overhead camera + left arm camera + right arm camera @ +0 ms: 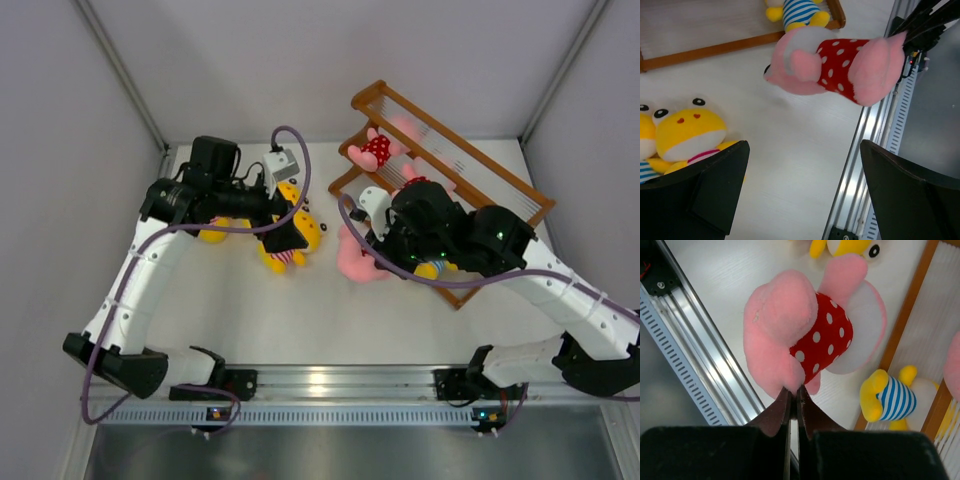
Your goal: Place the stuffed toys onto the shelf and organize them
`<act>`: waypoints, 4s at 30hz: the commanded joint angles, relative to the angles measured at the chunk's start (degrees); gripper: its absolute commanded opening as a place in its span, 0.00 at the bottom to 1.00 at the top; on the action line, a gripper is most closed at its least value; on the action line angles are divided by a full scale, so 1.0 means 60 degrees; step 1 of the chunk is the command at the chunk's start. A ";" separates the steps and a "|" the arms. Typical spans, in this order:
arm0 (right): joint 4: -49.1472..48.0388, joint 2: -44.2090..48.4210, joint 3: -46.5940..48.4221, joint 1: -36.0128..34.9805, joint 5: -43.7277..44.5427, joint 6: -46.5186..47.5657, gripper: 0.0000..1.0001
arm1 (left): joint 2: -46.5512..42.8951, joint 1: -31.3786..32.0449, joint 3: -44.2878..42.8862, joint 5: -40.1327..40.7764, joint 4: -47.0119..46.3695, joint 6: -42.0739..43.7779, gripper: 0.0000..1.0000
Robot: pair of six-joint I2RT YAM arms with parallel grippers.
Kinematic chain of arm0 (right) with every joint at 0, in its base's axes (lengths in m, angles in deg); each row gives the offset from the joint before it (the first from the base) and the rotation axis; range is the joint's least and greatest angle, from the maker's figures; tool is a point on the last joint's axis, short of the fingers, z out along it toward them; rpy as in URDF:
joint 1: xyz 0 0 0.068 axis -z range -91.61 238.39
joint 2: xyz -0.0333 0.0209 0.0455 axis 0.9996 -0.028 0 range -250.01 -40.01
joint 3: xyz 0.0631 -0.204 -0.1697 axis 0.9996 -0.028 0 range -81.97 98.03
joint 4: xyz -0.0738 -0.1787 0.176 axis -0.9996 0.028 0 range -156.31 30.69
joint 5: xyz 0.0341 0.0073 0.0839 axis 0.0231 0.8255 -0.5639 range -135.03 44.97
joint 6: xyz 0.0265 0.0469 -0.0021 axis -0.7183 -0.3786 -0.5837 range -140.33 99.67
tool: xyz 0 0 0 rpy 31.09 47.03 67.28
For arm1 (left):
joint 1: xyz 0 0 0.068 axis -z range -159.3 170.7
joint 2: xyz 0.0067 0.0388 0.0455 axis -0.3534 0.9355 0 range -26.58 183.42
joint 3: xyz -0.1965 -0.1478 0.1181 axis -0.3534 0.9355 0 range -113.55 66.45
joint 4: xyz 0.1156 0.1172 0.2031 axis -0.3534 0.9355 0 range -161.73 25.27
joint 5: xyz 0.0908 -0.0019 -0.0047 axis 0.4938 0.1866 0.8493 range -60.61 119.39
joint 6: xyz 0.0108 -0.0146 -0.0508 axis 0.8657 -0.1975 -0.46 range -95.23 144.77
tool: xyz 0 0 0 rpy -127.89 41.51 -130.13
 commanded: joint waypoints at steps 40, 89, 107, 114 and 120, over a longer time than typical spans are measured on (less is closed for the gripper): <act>-0.7241 0.1686 -0.2751 0.0547 -0.2069 -0.0929 0.91 | 0.0101 0.2241 -0.0358 -0.0777 -0.1317 -0.0417 0.00; 0.2955 0.0542 -0.1109 0.2511 0.3290 0.1619 0.00 | 0.0335 0.2212 -0.0915 0.3486 -0.1449 -0.0314 0.98; 0.2528 0.0411 -0.0685 0.2468 0.1368 0.1737 0.00 | 0.0335 0.2211 -0.0842 0.3500 -0.1449 -0.0182 0.98; 0.2969 0.0703 -0.1036 0.2453 0.2528 0.1415 0.00 | 0.0335 0.2211 -0.0856 0.3471 -0.1449 -0.0182 0.98; 0.3013 0.1128 -0.1475 0.2467 0.2939 0.1502 0.00 | 0.0306 0.2226 -0.0856 0.3442 -0.1449 -0.0153 0.98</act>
